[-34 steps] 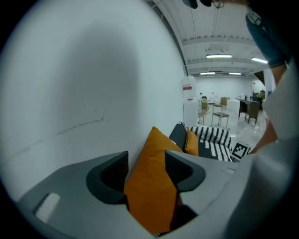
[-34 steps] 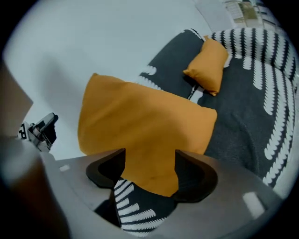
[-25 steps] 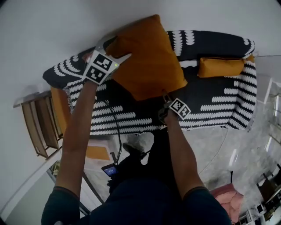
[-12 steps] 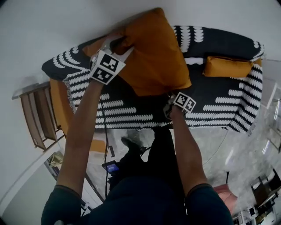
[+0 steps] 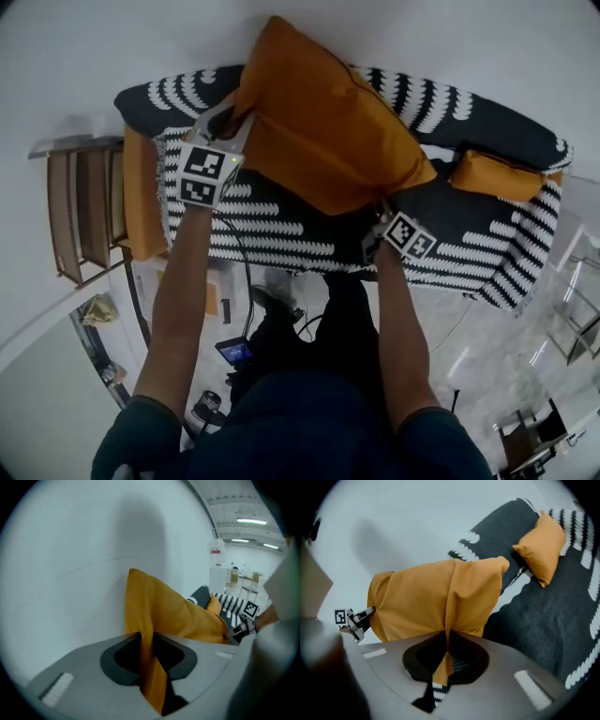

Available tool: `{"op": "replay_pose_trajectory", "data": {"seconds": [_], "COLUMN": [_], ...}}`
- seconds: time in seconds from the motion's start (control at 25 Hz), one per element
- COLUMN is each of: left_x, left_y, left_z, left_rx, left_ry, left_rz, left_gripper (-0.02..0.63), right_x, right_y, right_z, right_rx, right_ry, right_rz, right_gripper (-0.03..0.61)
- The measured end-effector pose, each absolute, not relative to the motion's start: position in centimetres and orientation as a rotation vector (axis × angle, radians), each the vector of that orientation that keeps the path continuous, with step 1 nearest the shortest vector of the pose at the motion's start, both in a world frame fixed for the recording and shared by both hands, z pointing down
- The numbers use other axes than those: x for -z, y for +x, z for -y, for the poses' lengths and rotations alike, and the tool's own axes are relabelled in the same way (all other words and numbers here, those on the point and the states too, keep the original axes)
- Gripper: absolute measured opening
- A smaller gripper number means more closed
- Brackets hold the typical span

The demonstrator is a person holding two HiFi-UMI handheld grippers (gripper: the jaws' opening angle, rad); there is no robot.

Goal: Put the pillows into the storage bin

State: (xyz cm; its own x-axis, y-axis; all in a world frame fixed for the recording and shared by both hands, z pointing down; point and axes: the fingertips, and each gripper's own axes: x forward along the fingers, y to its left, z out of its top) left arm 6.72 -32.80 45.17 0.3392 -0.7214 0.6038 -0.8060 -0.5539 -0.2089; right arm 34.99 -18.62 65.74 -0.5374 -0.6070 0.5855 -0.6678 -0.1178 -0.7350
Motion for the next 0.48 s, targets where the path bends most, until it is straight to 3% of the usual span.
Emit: {"op": "replay_pose_trajectory", "data": {"seconds": [0.48], "left_x": [-40.6], "left_y": [-17.7], "left_z": [16.6], "left_rx": [-0.592], "left_ry": [1.975], "left_rz": [1.925], "left_gripper": [0.072], "right_x": [-53.8], "right_y": [18.0], "right_z": [21.3], "right_rx": [-1.283], "right_ry": [1.049], "right_rz": [2.371], "right_gripper": [0.015]}}
